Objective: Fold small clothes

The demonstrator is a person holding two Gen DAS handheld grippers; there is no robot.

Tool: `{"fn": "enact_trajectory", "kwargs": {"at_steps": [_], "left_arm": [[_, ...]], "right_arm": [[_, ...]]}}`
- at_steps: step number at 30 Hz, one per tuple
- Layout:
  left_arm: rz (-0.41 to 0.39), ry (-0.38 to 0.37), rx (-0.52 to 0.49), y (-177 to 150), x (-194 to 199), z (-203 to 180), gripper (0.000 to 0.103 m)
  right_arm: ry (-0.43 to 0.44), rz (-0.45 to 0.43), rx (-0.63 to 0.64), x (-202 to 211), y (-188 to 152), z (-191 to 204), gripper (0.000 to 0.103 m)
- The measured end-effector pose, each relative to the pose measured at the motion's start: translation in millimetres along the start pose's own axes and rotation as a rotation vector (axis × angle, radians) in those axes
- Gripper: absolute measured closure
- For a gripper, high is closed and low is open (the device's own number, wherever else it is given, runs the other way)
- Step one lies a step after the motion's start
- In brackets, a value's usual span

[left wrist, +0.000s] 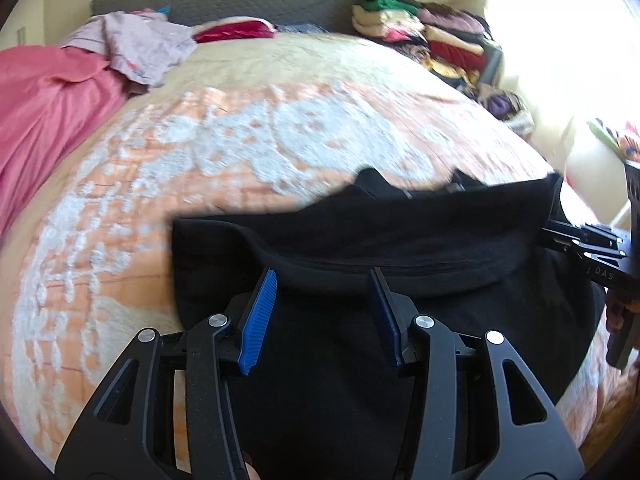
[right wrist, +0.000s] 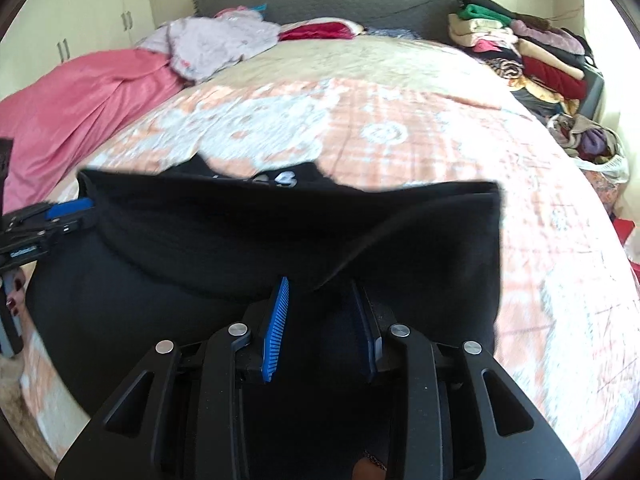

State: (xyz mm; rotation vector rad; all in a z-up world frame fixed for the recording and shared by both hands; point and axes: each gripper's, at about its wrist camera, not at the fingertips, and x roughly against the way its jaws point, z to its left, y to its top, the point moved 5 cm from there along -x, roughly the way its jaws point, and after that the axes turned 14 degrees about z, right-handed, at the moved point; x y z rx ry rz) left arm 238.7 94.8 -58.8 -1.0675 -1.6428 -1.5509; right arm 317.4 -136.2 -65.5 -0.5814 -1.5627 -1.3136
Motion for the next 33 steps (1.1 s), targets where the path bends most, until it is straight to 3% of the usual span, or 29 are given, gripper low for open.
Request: {"fn": "enact_trajectory", "kwargs": {"at_steps": [6,10,14,18,23,24,26,28,29,33], "left_arm": [[-0.037,0.009,0.098,3.9,16.5,34.7,0.064],[-0.026,0.001,0.154,1.6,14.9,53.7,0.064],[0.014,-0.001,0.191,-1.6,5.9,68.6,0.064],[0.042,-0.021,0.195,-3.0,-4.4,70.9,0.064],[0.047,-0.038,0.179,-2.1,-10.8,66.1,0.064],[0.047,-0.041,0.177,-2.2,-12.8,65.8,0.064],[0.052,-0.038,0.175,-2.3,-17.0,65.3,0.066],[0.056,-0.045,0.176,-2.5,-21.0,64.2,0.078],[0.057,-0.044,0.175,-2.6,-22.4,63.3,0.088],[0.029,-0.004,0.143,-1.1,-15.5,56.0,0.095]], "right_arm": [[-0.019,-0.066,-0.078,15.8,5.8,-27.2,0.072],[-0.029,-0.092,-0.16,25.5,2.9,-53.3,0.063],[-0.077,-0.063,-0.203,24.5,-0.8,-72.3,0.052],[-0.028,0.012,-0.214,5.9,5.8,-77.1,0.049],[0.04,0.033,-0.218,-14.7,10.9,-74.0,0.049],[0.045,0.035,-0.217,-18.3,11.1,-74.2,0.052],[0.039,0.036,-0.219,-20.2,10.6,-76.5,0.067],[0.048,0.029,-0.234,-18.3,9.4,-83.9,0.083],[0.066,0.023,-0.246,-16.6,9.2,-87.0,0.085],[0.119,-0.013,-0.284,-4.5,6.7,-95.5,0.094]]}}
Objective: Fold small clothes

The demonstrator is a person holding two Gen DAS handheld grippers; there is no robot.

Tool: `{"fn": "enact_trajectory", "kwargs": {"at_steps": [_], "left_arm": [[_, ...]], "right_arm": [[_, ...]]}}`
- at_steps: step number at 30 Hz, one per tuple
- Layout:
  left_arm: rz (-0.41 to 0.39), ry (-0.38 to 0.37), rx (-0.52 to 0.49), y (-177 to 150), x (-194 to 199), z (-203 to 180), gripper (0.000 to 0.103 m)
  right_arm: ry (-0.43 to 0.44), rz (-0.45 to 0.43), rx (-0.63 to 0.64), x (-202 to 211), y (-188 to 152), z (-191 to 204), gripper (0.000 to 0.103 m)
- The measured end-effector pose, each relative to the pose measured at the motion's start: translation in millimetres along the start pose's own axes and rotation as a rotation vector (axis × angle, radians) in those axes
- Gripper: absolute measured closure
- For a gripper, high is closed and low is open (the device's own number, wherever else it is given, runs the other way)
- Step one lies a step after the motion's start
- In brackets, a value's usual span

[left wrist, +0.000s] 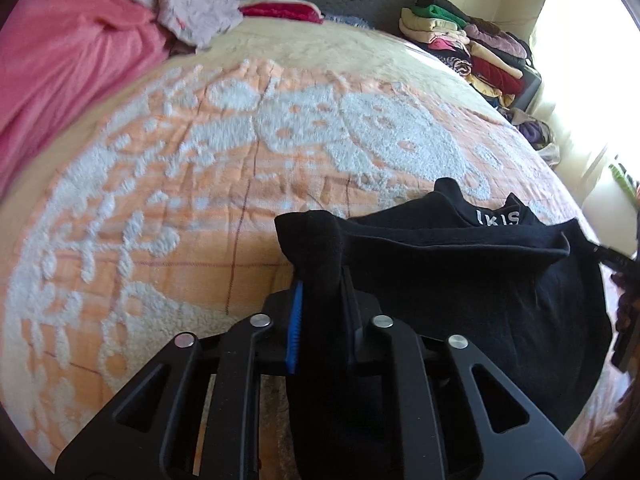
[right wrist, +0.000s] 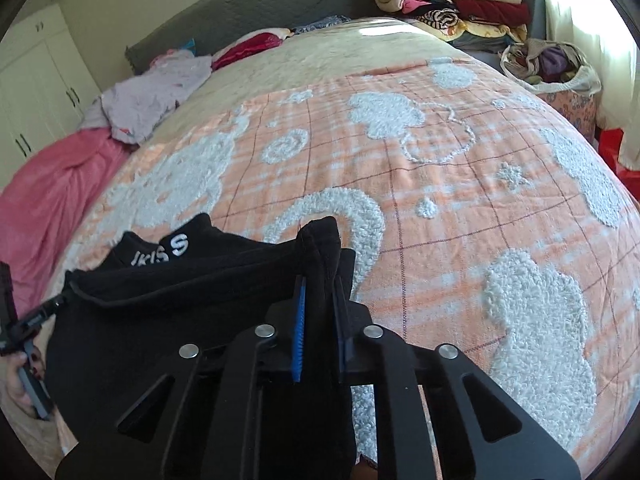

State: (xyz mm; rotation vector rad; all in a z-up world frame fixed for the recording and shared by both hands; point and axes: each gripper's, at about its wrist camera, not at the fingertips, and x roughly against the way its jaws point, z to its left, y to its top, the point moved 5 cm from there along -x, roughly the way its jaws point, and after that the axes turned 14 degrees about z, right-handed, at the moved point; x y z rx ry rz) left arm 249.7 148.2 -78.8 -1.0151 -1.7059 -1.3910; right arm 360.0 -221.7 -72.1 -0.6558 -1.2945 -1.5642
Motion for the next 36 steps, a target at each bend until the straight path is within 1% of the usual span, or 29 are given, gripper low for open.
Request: {"fn": "enact_trajectory", "kwargs": {"at_steps": [2,5,7,10,12,14,15,16,19,21,24,27,28,29,30,31,33,35,36], "left_arm": [[-0.035,0.003,-0.014,1.9,11.8,-2.5,0.099],[-0.088,-0.022,-0.012,7.5,28.7,-2.2,0.099],[-0.099,-0.038,0.002,10.8,31.3,0.3,0.099],[-0.069,-0.04,0.037,11.2,17.3,9.1,0.099],[-0.015,-0.046,0.08,8.0,-2.4,17.6,0.098],[0.004,-0.05,0.104,5.8,-10.9,21.5,0.094],[0.005,-0.047,0.107,5.6,-11.7,22.0,0.093],[0.001,-0.039,0.105,5.3,-9.9,21.6,0.091],[-0.015,-0.023,0.094,5.0,-1.6,19.3,0.088],[-0.026,-0.004,0.09,4.4,6.7,17.9,0.086],[-0.047,-0.005,0.088,3.7,18.6,15.0,0.082],[-0.078,0.005,0.051,2.4,33.9,2.6,0.073],[-0.086,0.007,0.029,1.2,39.6,-4.1,0.067],[-0.09,0.009,0.008,0.0,43.5,-11.0,0.063],[-0.09,0.01,-0.009,-2.1,46.3,-17.2,0.062],[-0.088,0.007,-0.03,-4.7,48.5,-24.1,0.06],[-0.077,0.006,-0.075,-11.3,49.1,-38.2,0.056],[-0.06,0.002,-0.115,-20.2,46.8,-52.2,0.049],[-0.05,-0.003,-0.13,-24.0,44.5,-57.5,0.047]], "right_arm": [[0.013,-0.026,-0.004,8.5,1.6,1.2,0.094],[0.048,-0.062,-0.033,18.1,6.6,0.7,0.095],[0.058,-0.071,-0.063,17.6,10.4,-4.1,0.095],[0.045,-0.036,-0.107,2.2,9.8,-13.7,0.095],[0.019,0.007,-0.132,-13.2,5.0,-20.4,0.095],[0.014,0.023,-0.147,-20.2,1.7,-23.8,0.093],[0.008,0.016,-0.152,-18.8,1.3,-25.4,0.089],[-0.001,0.011,-0.153,-16.7,1.1,-26.5,0.082],[-0.041,-0.016,-0.138,-7.8,0.8,-27.1,0.074],[-0.076,-0.042,-0.106,0.4,1.0,-23.1,0.07],[-0.104,-0.073,-0.078,9.6,0.9,-16.9,0.069],[-0.107,-0.11,-0.05,23.0,-0.4,-9.5,0.068],[-0.106,-0.116,-0.038,26.4,-1.8,-6.5,0.063],[-0.097,-0.123,-0.017,30.9,-4.6,-0.7,0.062],[-0.08,-0.124,0.008,34.3,-8.3,6.5,0.059],[-0.071,-0.121,0.025,35.6,-12.4,11.5,0.057],[-0.048,-0.106,0.057,36.4,-22.7,24.7,0.057],[-0.022,-0.084,0.083,34.3,-31.9,36.8,0.057],[-0.008,-0.071,0.105,32.9,-38.2,45.2,0.057]]}}
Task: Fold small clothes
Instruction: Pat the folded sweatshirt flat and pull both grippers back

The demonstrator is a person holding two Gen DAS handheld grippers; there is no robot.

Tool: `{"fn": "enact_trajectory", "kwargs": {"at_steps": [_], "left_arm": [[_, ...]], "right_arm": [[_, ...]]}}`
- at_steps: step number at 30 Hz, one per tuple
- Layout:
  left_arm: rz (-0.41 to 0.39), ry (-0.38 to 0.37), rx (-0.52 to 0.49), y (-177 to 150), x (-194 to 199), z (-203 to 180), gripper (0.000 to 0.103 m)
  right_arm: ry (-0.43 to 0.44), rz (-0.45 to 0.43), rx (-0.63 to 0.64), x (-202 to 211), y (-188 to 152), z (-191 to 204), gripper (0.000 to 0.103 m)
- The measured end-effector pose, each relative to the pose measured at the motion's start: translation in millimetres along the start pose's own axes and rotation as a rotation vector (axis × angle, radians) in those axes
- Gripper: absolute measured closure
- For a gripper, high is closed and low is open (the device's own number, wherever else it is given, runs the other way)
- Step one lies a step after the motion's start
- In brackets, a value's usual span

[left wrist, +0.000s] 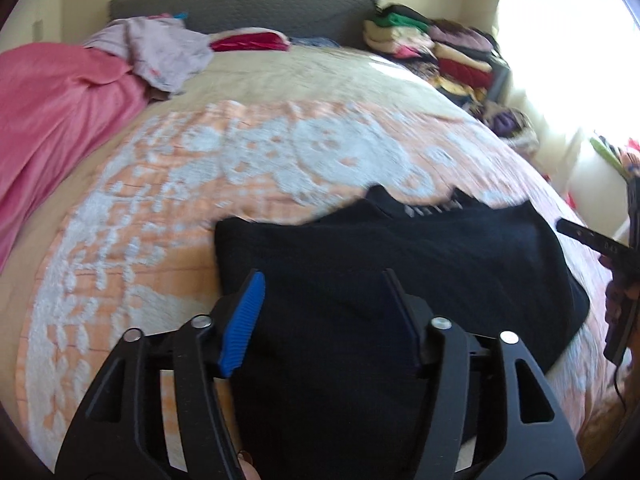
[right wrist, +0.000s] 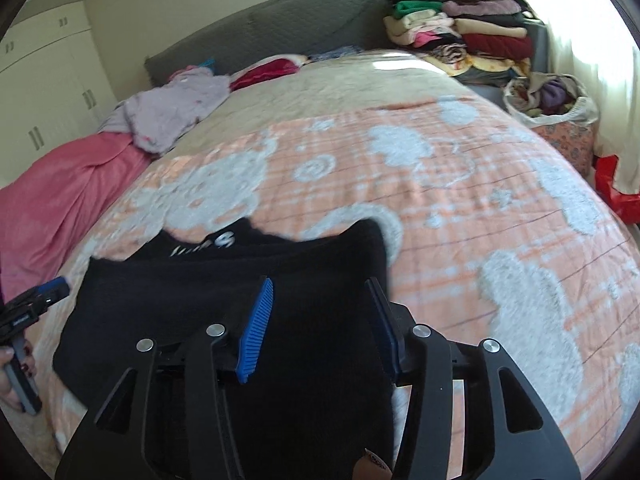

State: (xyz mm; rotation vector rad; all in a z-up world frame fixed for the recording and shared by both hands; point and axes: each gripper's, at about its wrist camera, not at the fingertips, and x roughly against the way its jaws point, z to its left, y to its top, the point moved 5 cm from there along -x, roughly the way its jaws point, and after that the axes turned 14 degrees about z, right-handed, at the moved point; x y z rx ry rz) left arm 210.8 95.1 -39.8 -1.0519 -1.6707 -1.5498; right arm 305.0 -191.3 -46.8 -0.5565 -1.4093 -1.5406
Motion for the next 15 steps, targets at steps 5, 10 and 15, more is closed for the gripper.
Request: {"fn": "enact_trajectory", "kwargs": {"at_steps": [5,10,15], "left_arm": [[0.063,0.004,-0.069,-22.2,-15.9,-23.6,0.041],[0.135,0.005,-0.092,-47.8,-31.9,-30.6,0.037],[0.133,0.021,-0.096,-57.8,-27.0,-33.0,0.035]], "right_arm": [[0.012,0.062,0.125,-5.4,-25.3,36.6,0.052],[-0.007,0.125,0.18,-7.6,-48.7,45.6,0.05],[-0.052,0.205,0.171,-18.4,-65.4,36.5,0.05]]}}
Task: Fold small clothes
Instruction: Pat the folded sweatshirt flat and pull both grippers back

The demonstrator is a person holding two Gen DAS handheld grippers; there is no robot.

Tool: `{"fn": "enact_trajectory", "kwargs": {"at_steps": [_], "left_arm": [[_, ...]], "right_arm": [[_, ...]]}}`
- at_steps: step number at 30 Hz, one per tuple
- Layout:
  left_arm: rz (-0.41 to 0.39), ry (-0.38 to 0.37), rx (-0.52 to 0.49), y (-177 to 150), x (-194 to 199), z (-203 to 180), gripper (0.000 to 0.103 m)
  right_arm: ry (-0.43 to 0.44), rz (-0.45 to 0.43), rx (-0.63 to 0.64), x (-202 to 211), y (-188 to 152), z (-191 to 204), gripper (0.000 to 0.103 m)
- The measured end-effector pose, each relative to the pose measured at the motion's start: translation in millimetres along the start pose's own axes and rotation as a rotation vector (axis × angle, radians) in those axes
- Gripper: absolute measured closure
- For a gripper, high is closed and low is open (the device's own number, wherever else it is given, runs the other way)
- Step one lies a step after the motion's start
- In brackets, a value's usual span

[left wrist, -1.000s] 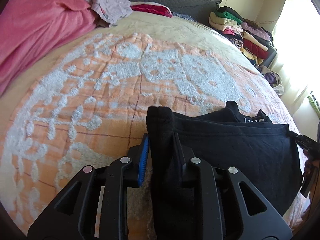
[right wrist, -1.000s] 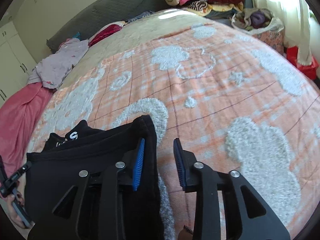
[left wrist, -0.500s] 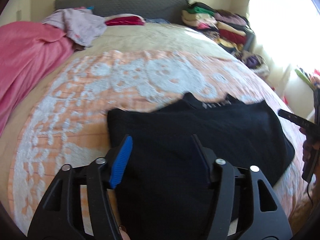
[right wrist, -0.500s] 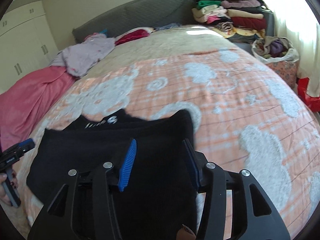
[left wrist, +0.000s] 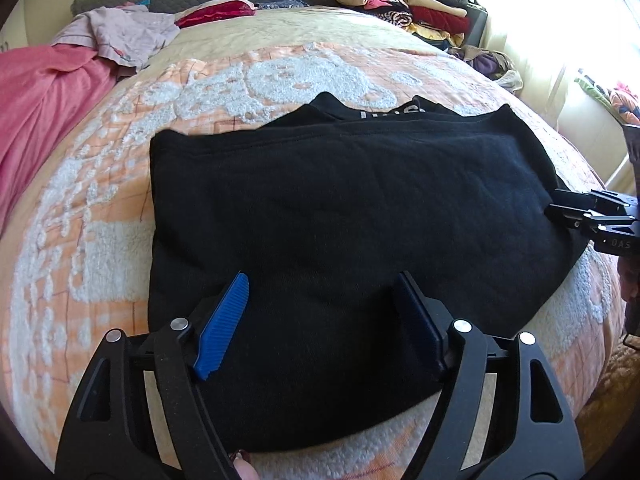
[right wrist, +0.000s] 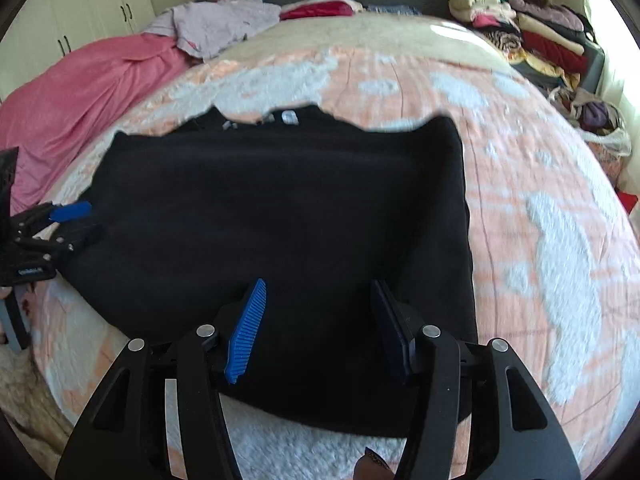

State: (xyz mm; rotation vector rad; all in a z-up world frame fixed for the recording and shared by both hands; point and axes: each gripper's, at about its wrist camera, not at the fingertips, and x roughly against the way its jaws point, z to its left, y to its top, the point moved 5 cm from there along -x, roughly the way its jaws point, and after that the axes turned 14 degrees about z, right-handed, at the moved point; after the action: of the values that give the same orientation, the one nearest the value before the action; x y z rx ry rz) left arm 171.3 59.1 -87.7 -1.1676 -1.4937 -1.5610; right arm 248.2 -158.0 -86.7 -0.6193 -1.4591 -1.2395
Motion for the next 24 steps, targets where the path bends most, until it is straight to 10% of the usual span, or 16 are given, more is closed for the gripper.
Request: {"fn": "enact_trajectory", "kwargs": {"at_steps": [24], "left_arm": [[-0.003,-0.001,0.011,-22.5,8.1,-4.6,0.034]], "right_arm": [[0.042,-0.005,-0.093,10.5,-25.5,-2.6,0.05]]}}
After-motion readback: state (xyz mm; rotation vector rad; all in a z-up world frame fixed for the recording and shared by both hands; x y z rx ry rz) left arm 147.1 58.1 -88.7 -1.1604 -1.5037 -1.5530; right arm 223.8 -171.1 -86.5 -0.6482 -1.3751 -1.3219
